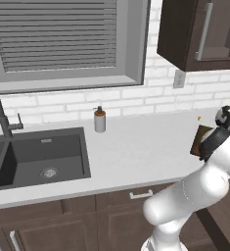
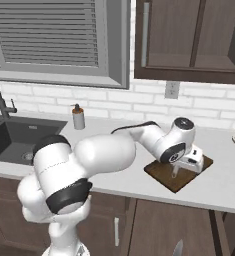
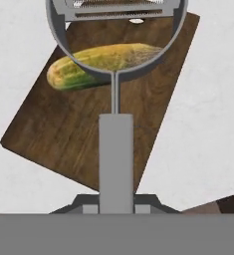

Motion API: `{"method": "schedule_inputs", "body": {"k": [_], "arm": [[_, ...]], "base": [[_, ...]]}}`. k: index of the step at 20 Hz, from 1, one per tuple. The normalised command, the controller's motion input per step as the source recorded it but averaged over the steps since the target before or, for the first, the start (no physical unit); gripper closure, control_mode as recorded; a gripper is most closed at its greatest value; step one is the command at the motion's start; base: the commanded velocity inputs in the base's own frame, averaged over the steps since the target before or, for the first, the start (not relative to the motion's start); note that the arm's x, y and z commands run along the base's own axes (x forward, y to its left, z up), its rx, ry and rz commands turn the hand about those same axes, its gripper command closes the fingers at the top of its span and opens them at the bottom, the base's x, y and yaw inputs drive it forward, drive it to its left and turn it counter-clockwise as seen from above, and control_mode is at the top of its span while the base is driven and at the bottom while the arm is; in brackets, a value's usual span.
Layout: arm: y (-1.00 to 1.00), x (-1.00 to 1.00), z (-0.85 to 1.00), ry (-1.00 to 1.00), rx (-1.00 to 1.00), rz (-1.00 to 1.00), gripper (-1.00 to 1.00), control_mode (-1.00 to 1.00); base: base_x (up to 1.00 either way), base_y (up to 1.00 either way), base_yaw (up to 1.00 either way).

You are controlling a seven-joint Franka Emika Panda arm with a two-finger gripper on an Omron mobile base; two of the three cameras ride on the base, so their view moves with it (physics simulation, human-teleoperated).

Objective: Place the appropriate cutting tool for cutting the cucumber skin on the cutting board.

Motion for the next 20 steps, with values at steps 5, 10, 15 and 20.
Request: {"method": "schedule_inputs", "body": {"k": [5, 10, 15, 20], "arm": [[0.00, 0.35, -0.65, 0.00, 0.00, 0.00, 1.00, -1.00], [0.00, 0.09, -0.28, 0.00, 0.00, 0.00, -1.00, -1.00], [0.08, -0.16, 0.03, 0.00, 0.00, 0.00, -1.00, -1.00], [0.29, -0.54, 0.65, -0.04, 0.00, 0.00, -1.00, -1.00]], "base": [[0.00, 0.00, 0.00], [0.00, 0.00, 0.00], [0.00, 0.00, 0.00], [0.00, 0.00, 0.00]]}}
